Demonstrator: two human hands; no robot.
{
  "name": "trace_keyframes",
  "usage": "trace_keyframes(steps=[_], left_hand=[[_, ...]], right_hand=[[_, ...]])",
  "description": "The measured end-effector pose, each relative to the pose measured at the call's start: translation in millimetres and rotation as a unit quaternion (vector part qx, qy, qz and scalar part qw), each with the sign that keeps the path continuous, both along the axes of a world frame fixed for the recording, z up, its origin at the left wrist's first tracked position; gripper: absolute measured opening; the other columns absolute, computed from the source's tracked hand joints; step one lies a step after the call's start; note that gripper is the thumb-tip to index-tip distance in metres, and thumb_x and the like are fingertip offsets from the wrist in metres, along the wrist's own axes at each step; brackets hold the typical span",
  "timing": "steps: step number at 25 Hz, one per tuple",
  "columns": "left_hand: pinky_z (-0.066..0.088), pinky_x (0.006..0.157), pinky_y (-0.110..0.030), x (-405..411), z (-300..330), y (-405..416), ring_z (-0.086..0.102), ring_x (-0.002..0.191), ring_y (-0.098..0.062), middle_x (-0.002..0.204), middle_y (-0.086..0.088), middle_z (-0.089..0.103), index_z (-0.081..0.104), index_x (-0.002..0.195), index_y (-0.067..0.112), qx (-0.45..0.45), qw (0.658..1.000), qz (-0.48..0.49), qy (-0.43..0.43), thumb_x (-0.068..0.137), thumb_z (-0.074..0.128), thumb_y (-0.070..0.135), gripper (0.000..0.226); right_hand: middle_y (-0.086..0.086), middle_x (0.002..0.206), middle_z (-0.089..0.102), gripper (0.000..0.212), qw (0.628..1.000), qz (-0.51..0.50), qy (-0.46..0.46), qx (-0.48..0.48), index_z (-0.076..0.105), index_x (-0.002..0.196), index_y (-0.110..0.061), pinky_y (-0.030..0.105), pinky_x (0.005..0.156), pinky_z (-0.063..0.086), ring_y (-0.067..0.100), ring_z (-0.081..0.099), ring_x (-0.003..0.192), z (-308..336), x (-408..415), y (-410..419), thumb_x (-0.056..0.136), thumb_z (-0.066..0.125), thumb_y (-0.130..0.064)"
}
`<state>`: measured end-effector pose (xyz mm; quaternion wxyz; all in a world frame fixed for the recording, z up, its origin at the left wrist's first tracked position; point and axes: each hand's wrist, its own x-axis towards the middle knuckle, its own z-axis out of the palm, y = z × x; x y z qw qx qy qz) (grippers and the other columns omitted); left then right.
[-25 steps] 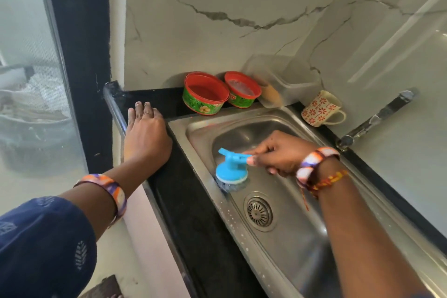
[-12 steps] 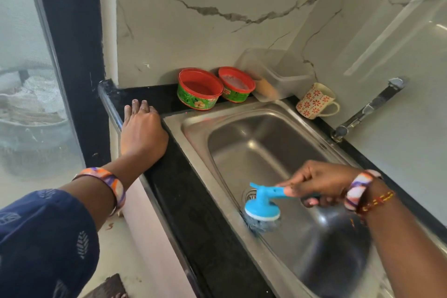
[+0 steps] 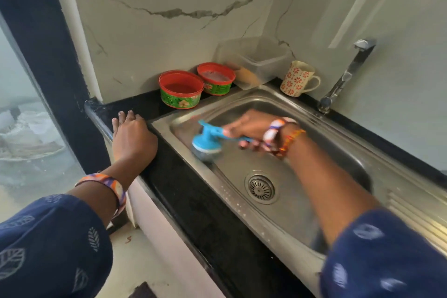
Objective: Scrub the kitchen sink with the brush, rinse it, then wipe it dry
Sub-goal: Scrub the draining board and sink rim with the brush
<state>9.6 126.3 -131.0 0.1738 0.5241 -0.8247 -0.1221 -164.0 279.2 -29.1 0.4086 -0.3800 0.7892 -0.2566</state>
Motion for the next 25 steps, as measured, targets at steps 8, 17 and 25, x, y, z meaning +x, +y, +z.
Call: trace_keyframes(steps=[8, 17, 25], left_hand=[[0.011, 0.119, -0.041, -2, -4, -4, 0.018, 0.143, -0.033, 0.149, -0.021, 0.033, 0.043, 0.135, -0.008, -0.016, 1.0, -0.009, 0.005, 0.088, 0.041, -0.001, 0.048], [0.012, 0.119, -0.04, -4, -5, -5, 0.019, 0.143, -0.032, 0.149, -0.019, 0.034, 0.044, 0.135, -0.007, -0.018, 1.0, 0.0, -0.001, 0.09, 0.04, 0.001, 0.045], [0.007, 0.12, -0.039, -3, -5, -3, 0.014, 0.145, -0.03, 0.152, -0.018, 0.028, 0.038, 0.14, -0.005, -0.013, 1.0, -0.009, 0.016, 0.092, 0.039, 0.001, 0.048]], right_hand=[[-0.004, 0.04, 0.045, 0.027, 0.984, 0.049, 0.019, 0.169, 0.068, 0.113, -0.009, 0.01, 0.031, 0.021, 0.0, 0.029, 0.028, 24, -24, 109, 0.09, 0.058, -0.018], [0.004, 0.058, 0.047, 0.03, 0.998, -0.033, -0.004, -0.06, 0.062, 0.116, -0.004, 0.01, 0.03, 0.025, 0.003, 0.036, 0.03, -14, 12, -72, 0.091, 0.059, -0.02], [-0.002, 0.047, 0.042, 0.023, 0.996, -0.007, -0.069, 0.056, 0.066, 0.112, -0.021, 0.007, 0.031, 0.018, 0.0, 0.025, 0.029, -5, -20, 68, 0.093, 0.055, -0.025]])
